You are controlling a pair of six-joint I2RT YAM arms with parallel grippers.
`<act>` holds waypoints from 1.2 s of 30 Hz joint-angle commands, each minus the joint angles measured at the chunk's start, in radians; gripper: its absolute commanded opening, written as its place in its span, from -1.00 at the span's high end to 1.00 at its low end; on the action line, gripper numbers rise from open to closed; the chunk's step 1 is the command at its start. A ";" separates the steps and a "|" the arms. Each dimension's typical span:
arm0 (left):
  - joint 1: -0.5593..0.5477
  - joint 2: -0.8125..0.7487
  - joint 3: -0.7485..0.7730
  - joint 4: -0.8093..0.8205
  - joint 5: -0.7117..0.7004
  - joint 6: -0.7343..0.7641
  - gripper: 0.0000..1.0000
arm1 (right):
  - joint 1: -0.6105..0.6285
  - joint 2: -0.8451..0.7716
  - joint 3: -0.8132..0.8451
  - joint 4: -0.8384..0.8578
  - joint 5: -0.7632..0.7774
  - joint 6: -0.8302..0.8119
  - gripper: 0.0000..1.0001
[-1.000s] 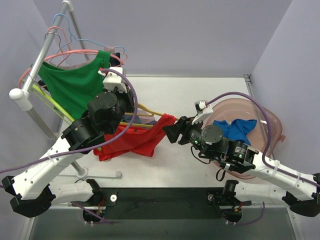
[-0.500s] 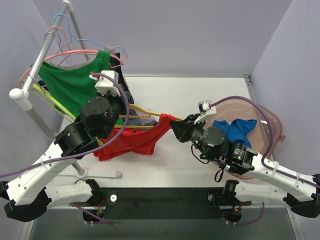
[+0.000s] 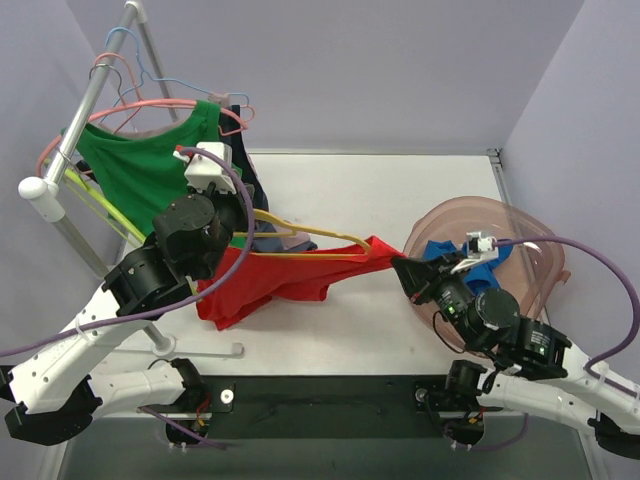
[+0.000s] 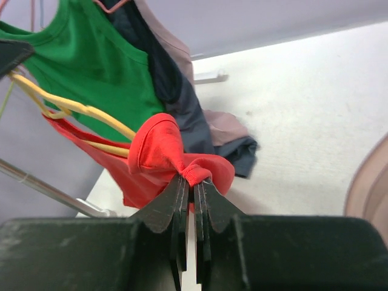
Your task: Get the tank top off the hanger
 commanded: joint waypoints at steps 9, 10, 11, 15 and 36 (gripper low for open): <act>-0.003 -0.030 0.049 0.040 0.198 0.010 1.00 | 0.003 -0.082 -0.162 -0.061 0.015 0.129 1.00; -0.003 -0.046 0.040 0.043 0.252 0.010 1.00 | 0.003 -0.082 -0.165 -0.058 0.009 0.131 1.00; -0.003 -0.057 0.030 0.058 0.280 0.012 1.00 | 0.003 -0.082 -0.165 -0.058 -0.001 0.135 1.00; -0.002 -0.102 -0.016 0.090 0.407 0.021 1.00 | 0.003 -0.091 -0.162 -0.052 -0.049 0.129 0.98; -0.003 -0.269 -0.189 0.153 0.998 0.110 1.00 | -0.152 0.190 0.146 -0.069 -0.521 -0.084 -0.16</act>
